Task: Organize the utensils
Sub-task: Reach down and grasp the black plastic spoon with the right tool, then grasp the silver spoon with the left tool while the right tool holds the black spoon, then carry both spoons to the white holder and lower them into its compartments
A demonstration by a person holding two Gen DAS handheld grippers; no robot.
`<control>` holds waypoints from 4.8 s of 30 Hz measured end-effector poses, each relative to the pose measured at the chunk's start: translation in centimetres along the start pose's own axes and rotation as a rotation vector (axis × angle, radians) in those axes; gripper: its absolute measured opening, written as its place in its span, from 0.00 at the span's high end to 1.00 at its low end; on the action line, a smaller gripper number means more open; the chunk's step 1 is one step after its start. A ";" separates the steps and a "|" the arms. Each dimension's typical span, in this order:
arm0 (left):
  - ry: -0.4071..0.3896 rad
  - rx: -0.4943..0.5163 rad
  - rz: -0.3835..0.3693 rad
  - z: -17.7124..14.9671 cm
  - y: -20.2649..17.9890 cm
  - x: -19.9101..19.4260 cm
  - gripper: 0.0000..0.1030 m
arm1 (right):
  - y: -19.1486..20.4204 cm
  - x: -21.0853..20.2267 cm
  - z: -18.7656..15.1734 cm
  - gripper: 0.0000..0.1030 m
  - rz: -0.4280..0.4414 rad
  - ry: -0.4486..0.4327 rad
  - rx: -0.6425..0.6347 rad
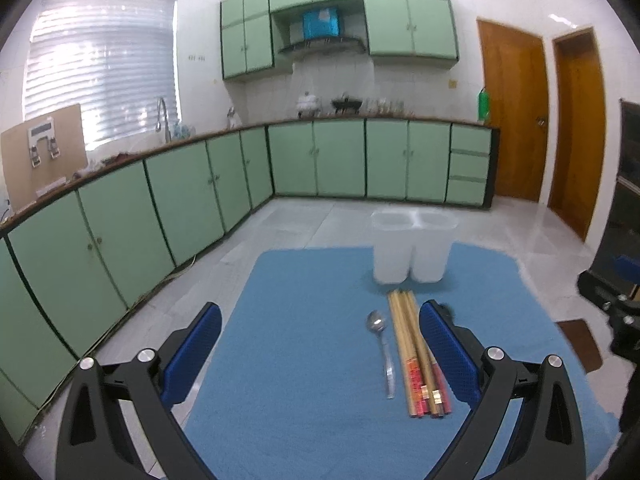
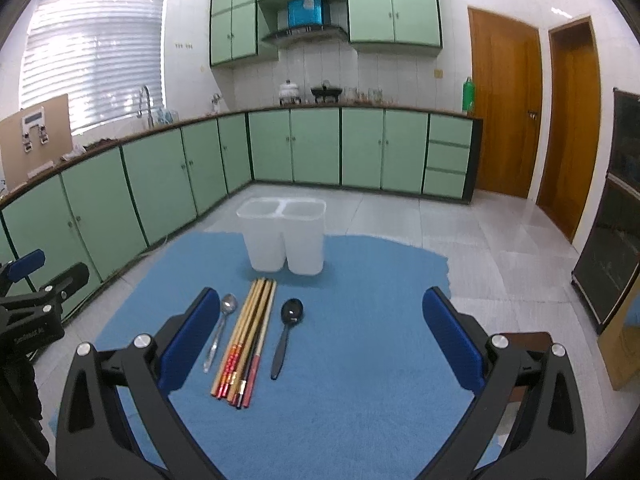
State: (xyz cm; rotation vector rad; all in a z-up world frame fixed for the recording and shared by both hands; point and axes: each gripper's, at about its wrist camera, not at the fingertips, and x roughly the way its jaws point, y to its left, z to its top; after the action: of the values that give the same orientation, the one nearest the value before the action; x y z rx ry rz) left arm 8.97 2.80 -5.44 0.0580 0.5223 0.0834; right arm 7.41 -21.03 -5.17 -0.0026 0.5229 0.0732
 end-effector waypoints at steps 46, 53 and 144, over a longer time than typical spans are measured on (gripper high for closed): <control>0.358 -0.003 -0.049 -4.1 -1.6 22.2 0.16 | 3.1 24.9 -3.2 0.75 -0.006 0.423 0.063; 0.360 0.003 -0.110 -3.3 -4.7 23.8 0.15 | 0.8 24.1 -2.9 0.75 -0.027 0.404 0.019; -0.083 -0.089 -0.292 1.0 -2.8 15.7 0.74 | -1.7 17.1 2.8 0.69 0.207 -0.016 0.037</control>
State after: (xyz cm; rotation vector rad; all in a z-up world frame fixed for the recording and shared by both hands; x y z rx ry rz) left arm 23.17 1.49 -12.58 -0.1014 0.4387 -0.1801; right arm 23.68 -21.49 -11.35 0.0881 0.5072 0.2652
